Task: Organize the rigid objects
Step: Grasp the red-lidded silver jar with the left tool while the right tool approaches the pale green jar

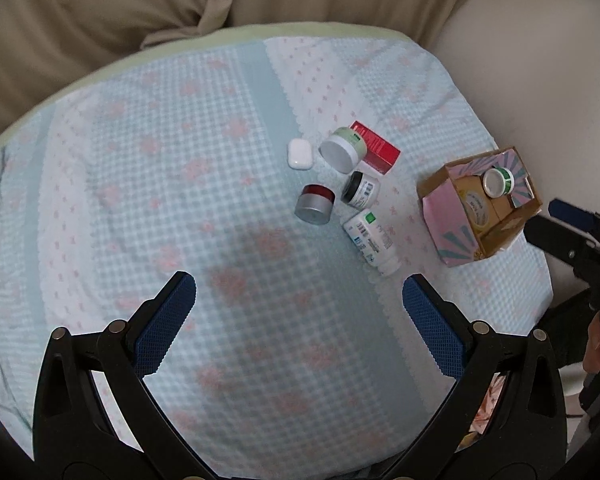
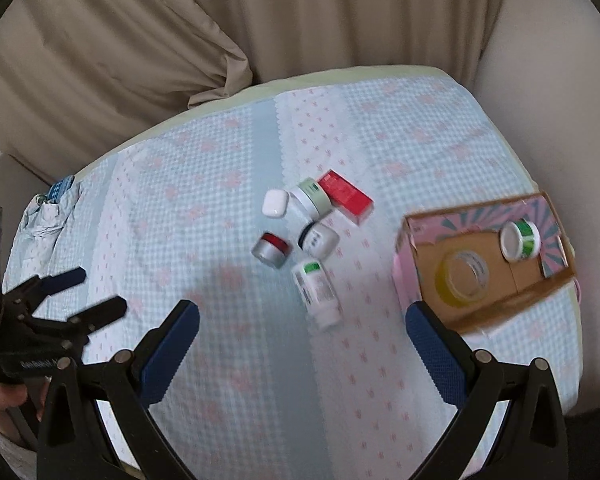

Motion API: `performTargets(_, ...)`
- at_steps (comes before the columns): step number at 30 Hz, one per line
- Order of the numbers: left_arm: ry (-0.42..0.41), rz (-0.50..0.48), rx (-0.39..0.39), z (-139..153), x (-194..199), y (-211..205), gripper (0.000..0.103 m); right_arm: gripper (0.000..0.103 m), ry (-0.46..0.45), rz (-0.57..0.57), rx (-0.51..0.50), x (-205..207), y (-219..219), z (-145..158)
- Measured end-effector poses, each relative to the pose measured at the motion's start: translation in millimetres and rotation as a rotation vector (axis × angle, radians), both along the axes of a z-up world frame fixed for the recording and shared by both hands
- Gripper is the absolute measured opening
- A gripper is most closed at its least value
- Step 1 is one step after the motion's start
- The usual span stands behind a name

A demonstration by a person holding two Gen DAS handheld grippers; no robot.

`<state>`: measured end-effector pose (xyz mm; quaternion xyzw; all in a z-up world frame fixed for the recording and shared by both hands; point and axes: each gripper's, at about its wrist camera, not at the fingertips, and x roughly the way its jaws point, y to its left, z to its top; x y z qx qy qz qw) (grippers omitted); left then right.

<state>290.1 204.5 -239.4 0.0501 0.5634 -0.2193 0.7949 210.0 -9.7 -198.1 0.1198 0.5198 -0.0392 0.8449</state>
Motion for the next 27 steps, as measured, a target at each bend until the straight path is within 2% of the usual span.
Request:
performTargets(6,0.050,0.000,-0.021,-35.5,30.7,-14.6,0.103,0.103,-0.031,0.071,-0.030,44.4,-3.2,-18.6)
performTargets(13,0.070,-0.031,-0.008,-92.9,68.9,-50.8,0.103,0.103,-0.047,0.202,-0.068,101.9,-15.5,-55.4)
performTargets(21,0.098,-0.022,-0.003,-164.8,99.8,-87.8,0.103,0.102,-0.025,0.346,-0.102,164.7,-24.9,-120.4)
performTargets(27,0.100,0.028,-0.027,-201.3,107.4,-96.7,0.099,0.093,0.012,0.423,-0.150,195.9,-18.9,-172.4)
